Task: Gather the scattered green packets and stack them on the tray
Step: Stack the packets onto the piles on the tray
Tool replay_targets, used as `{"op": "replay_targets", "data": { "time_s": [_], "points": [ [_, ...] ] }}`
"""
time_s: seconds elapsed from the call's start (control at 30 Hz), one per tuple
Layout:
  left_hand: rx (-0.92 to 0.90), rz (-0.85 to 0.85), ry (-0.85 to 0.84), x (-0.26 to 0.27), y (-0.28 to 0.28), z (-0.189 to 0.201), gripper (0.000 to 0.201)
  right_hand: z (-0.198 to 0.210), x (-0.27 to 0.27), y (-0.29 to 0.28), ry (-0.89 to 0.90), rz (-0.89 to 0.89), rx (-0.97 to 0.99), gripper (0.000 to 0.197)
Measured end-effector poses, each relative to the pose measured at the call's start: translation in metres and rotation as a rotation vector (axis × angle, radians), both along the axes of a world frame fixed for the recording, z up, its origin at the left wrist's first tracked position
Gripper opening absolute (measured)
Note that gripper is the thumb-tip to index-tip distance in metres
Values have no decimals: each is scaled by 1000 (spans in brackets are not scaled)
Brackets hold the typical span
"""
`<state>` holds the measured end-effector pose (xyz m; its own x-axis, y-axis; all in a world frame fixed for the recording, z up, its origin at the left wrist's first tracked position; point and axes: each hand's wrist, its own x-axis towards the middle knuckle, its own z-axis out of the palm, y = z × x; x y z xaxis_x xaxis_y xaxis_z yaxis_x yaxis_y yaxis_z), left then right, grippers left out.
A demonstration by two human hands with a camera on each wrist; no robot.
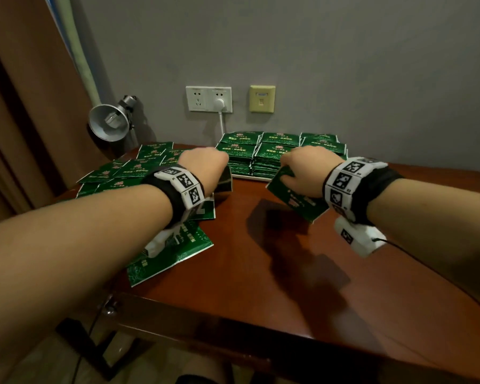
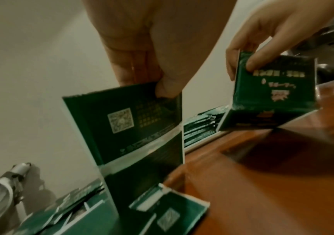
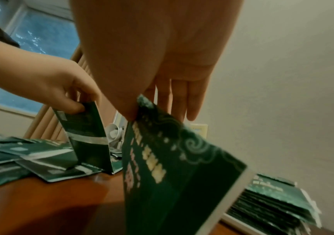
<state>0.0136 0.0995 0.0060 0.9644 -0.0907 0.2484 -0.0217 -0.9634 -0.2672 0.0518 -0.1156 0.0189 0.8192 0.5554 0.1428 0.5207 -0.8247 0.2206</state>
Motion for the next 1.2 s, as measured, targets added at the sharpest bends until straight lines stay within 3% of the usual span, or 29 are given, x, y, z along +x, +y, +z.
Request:
{"op": "replay_targets", "data": {
  "time_s": [0.27, 0.4, 0.6, 0.73, 0.87, 0.97, 1.2],
  "points": [
    [-41, -255, -142, -21, -26, 30, 9, 10, -25, -7, 173, -5, 24, 34],
    [-46, -293, -7, -22, -33, 15, 16, -14, -24, 3, 294, -39, -30, 36],
    [-175, -285, 335, -14, -39, -42, 30, -44, -20, 22, 390, -127, -135, 45],
    [-196, -151, 349, -3, -26, -57, 58, -65, 10, 20, 372, -257, -230, 37],
    [-111, 82, 353, 5, -7, -70, 88, -63, -3, 16, 360, -142, -165, 68],
    [-179, 151, 383, 10, -2, -83, 93, -68, -9, 14, 417, -48, -180, 76],
    [-323, 165, 403, 20, 5, -92, 93, -76, -10, 17, 425, -236, -343, 73]
  ]
}}
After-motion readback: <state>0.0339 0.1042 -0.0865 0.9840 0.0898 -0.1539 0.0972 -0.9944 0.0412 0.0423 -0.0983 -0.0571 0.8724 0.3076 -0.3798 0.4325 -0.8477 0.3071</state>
